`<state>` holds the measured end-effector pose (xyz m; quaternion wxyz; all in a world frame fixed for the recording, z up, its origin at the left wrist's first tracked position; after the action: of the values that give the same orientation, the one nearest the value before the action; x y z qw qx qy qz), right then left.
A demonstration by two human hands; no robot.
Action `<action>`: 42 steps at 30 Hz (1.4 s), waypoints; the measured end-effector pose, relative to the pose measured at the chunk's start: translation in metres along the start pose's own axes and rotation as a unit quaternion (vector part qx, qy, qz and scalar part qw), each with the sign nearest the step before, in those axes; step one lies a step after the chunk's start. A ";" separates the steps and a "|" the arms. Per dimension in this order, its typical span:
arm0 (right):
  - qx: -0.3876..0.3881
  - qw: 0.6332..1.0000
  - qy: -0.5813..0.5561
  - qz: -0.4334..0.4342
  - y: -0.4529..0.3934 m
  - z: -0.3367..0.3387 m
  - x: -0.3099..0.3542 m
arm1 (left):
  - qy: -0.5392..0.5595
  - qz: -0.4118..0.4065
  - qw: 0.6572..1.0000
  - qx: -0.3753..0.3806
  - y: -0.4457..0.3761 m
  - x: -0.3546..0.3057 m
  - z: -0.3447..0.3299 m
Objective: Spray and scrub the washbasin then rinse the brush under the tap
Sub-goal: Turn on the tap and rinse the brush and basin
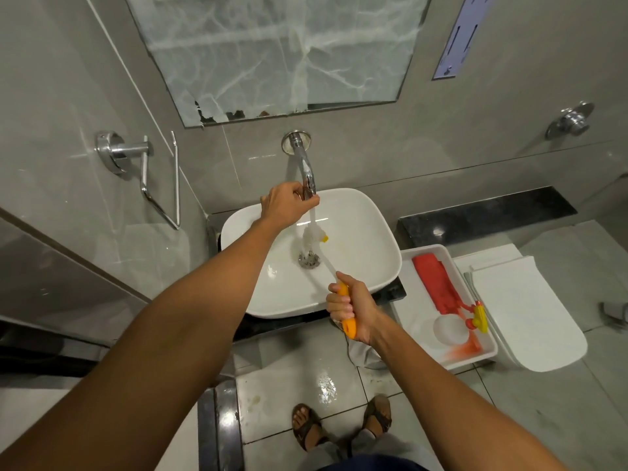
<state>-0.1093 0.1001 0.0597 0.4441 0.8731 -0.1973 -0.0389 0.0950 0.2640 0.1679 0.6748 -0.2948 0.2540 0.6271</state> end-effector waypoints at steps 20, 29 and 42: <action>-0.365 0.756 0.442 0.315 0.015 0.017 0.044 | 0.227 0.030 0.973 0.014 -0.003 0.013 -0.011; -0.362 0.751 0.443 0.331 0.015 0.002 0.048 | 0.092 0.020 0.991 -0.092 -0.001 -0.003 -0.004; -0.362 0.742 0.448 0.344 0.019 0.003 0.053 | 0.037 0.011 0.989 -0.142 0.005 -0.009 -0.011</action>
<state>-0.0668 0.0678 0.0787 0.7470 0.4367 -0.2333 0.4437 0.0895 0.2503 0.1664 0.6091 -0.4076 0.1899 0.6533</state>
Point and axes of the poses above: each hand's wrist, its own y-axis away from the middle knuckle, its own z-axis out of the back of the hand, x = y × z, the point moved 9 cm from there along -y, towards the middle knuckle, and after that the axes turned 13 degrees about -z, right-handed, at the moved point
